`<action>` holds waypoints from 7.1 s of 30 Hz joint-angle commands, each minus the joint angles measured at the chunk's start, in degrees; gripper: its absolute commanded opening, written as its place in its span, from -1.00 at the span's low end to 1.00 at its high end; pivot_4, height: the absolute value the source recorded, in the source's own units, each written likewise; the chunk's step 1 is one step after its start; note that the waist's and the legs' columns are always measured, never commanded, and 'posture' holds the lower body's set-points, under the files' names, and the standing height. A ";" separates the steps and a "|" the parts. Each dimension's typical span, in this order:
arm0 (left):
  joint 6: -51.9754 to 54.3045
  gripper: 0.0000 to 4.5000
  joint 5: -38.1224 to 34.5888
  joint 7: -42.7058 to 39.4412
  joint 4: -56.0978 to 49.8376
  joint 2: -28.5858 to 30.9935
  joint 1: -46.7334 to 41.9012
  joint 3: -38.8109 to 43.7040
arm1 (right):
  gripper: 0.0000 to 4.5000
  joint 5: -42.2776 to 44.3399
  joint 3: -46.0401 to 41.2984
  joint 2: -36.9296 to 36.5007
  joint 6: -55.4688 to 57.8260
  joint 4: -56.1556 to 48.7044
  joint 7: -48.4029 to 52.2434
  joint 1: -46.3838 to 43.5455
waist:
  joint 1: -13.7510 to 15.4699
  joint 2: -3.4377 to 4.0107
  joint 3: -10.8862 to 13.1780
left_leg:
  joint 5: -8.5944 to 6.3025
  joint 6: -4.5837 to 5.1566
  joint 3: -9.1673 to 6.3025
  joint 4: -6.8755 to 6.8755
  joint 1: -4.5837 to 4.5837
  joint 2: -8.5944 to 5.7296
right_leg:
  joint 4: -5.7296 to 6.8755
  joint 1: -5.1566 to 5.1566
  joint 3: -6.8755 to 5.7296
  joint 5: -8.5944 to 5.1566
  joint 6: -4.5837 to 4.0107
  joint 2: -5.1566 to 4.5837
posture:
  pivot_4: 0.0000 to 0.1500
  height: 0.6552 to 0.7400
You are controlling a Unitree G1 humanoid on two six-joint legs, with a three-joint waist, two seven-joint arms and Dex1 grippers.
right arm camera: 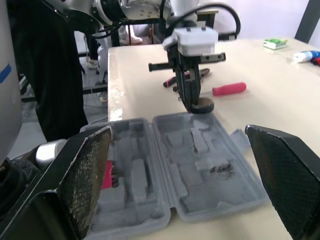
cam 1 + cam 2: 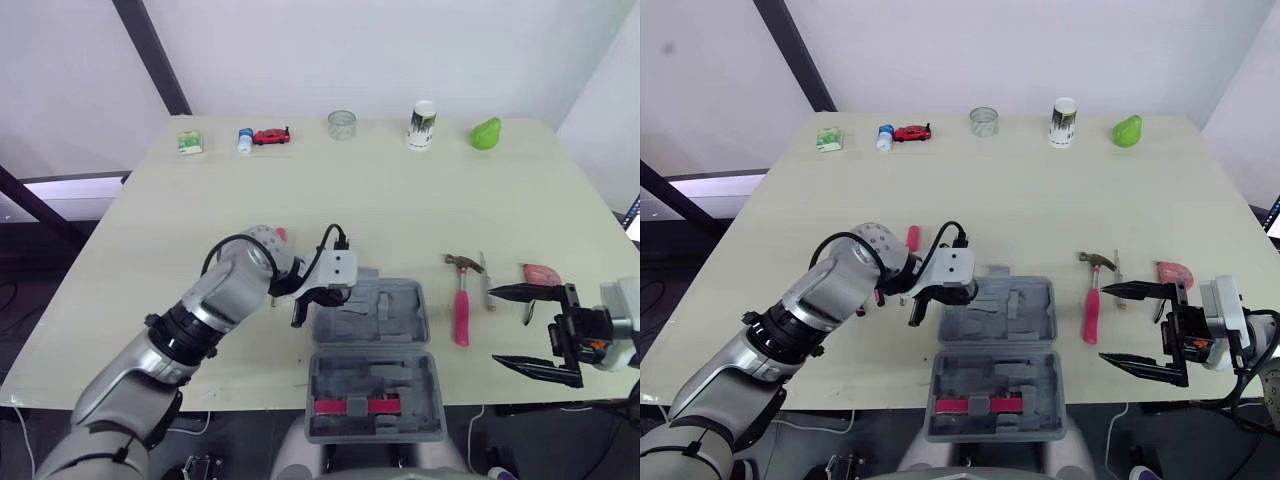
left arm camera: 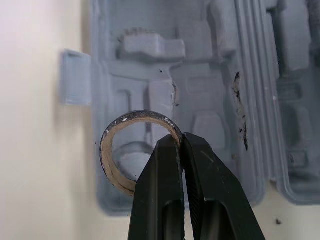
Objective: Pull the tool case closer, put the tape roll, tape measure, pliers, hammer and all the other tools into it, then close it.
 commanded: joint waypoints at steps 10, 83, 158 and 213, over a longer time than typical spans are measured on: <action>-6.73 -0.99 -0.77 3.24 10.35 -2.37 -0.14 0.53 | 1.00 -0.66 -3.45 -0.42 -0.78 1.32 -0.15 -0.12 | 0.06 0.00 0.00 | 0.00 0.00 0.00 0.01 -0.01 0.00 | 0.00 0.00 -0.01 0.00 0.00 -0.04 | 1.00 1.00; -6.77 -0.23 -4.54 5.51 17.69 -4.56 -0.33 3.37 | 1.00 -4.60 -2.35 1.37 -6.08 1.50 -1.80 2.56 | 0.05 0.01 -0.01 | 0.00 0.00 0.01 0.01 0.00 -0.01 | 0.02 0.01 -0.01 0.01 0.01 -0.06 | 1.00 1.00; -65.47 -0.33 -9.52 -4.61 73.69 -15.77 -2.87 23.24 | 1.00 -12.50 6.44 11.77 -20.36 5.61 -10.56 2.35 | -0.01 0.02 -0.03 | 0.00 0.00 -0.04 0.06 -0.04 -0.21 | 0.02 0.01 -0.10 0.06 0.08 -0.13 | 1.00 1.00; -34.51 0.99 -40.86 20.41 12.84 -8.02 69.78 70.28 | 1.00 -10.20 -18.66 14.21 -16.21 16.06 -31.30 24.79 | -1.26 0.16 -0.53 | -0.06 -0.03 0.05 -0.46 0.16 0.02 | -0.26 0.01 0.05 -0.15 -0.28 -1.24 | 1.00 1.00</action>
